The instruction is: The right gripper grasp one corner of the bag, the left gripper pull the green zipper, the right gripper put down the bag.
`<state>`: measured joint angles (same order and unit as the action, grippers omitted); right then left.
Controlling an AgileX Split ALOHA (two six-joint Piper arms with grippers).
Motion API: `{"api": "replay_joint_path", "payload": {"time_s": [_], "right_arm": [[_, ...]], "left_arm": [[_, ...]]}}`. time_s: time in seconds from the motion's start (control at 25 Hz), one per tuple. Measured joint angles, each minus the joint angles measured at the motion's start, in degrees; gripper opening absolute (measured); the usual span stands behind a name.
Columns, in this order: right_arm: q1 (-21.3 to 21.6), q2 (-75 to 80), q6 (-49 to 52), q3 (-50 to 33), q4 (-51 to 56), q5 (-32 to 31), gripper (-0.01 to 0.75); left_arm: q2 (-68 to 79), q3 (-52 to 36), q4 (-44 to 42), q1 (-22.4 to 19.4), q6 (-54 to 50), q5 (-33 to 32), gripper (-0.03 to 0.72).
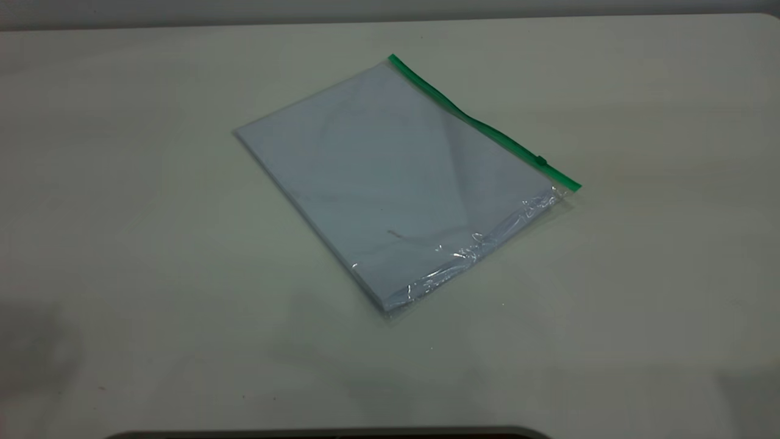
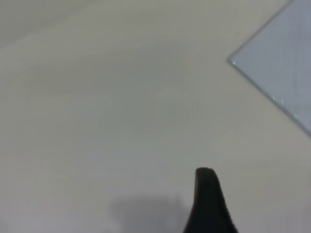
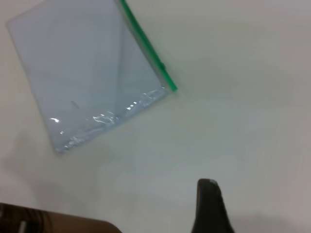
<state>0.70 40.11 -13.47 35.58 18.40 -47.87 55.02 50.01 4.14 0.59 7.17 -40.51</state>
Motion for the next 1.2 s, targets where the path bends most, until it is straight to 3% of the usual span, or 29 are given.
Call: {"api": "replay_joint_path", "payload": {"time_s": [0.24, 0.48, 0.76, 1.2], "right_arm": [[0.0, 9.89, -6.13, 0.0, 5.89, 6.91, 0.549], [0.0, 21.83, -16.92, 0.0, 16.7, 11.91, 0.549], [0.0, 37.44, -39.44, 0.07, 41.16, 13.88, 0.549], [0.0, 64.91, -73.01, 2.44, 73.14, 12.65, 0.549]], "left_arm": [[15.39, 8.59, 5.08, 0.0, 1.66, 4.45, 0.588], [29.61, 18.04, 10.55, 0.04, 11.36, 5.58, 0.588], [41.27, 24.72, 15.58, 0.11, 25.61, 4.35, 0.588], [47.34, 25.45, 24.58, 1.34, 36.78, 0.55, 0.588]]}}
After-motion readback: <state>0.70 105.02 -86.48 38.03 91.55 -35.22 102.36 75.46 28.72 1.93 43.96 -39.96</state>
